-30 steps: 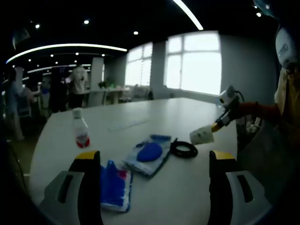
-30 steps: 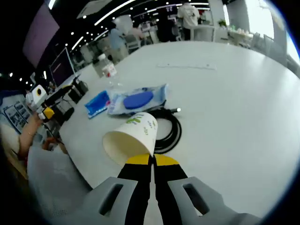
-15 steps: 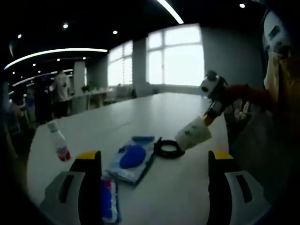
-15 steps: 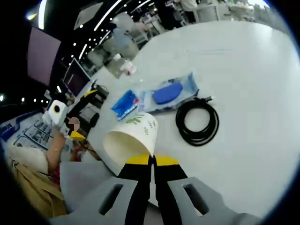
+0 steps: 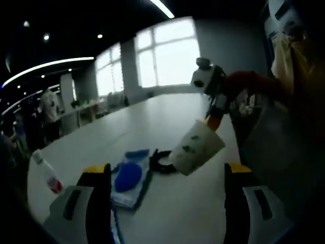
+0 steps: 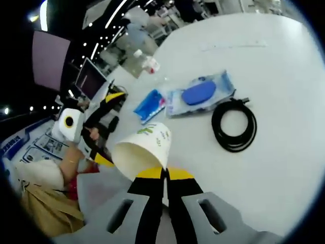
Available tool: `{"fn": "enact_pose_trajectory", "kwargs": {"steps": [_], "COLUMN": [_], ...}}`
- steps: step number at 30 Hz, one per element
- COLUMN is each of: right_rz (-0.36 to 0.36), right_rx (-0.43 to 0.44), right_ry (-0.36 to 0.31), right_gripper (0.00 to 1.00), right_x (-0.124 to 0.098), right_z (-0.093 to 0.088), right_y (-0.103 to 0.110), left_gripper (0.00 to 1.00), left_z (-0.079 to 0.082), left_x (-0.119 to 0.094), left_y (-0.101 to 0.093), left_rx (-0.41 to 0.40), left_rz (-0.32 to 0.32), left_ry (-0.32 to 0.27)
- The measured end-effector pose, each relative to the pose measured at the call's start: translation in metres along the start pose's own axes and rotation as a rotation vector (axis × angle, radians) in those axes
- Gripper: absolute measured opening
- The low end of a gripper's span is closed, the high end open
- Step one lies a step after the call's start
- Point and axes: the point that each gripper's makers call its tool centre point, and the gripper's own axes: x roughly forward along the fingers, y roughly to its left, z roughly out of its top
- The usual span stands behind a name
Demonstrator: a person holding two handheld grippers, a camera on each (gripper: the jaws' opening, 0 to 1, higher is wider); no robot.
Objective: Arrange the tabletop items into an orderly group along one side of the table until the central work area is clear of visible clutter.
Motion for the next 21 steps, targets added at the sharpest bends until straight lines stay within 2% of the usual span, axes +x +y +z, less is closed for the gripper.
{"fn": "enact_pose_trajectory", "kwargs": {"steps": [10, 14, 17, 21], "right_rz": [0.034, 0.040, 0.042, 0.043], "right_rx": [-0.017, -0.025, -0.031, -0.040], "right_ry": [0.044, 0.062, 0.074, 0.095], "right_gripper": [0.02, 0.02, 0.02, 0.02], "right_x": [0.005, 0.008, 0.010, 0.014], "right_z": [-0.004, -0.006, -0.007, -0.010], "right_y": [0.014, 0.019, 0.021, 0.024], "left_gripper": [0.84, 0.83, 0.79, 0.72], "left_z": [0.006, 0.003, -0.002, -0.001], "left_x": [0.009, 0.013, 0.016, 0.018], "left_y": [-0.013, -0.020, -0.026, -0.029], "left_rx": [0.131, 0.184, 0.230, 0.287], "left_rz": [-0.039, -0.059, -0.085, -0.092], "left_ry": [0.013, 0.040, 0.072, 0.077]}}
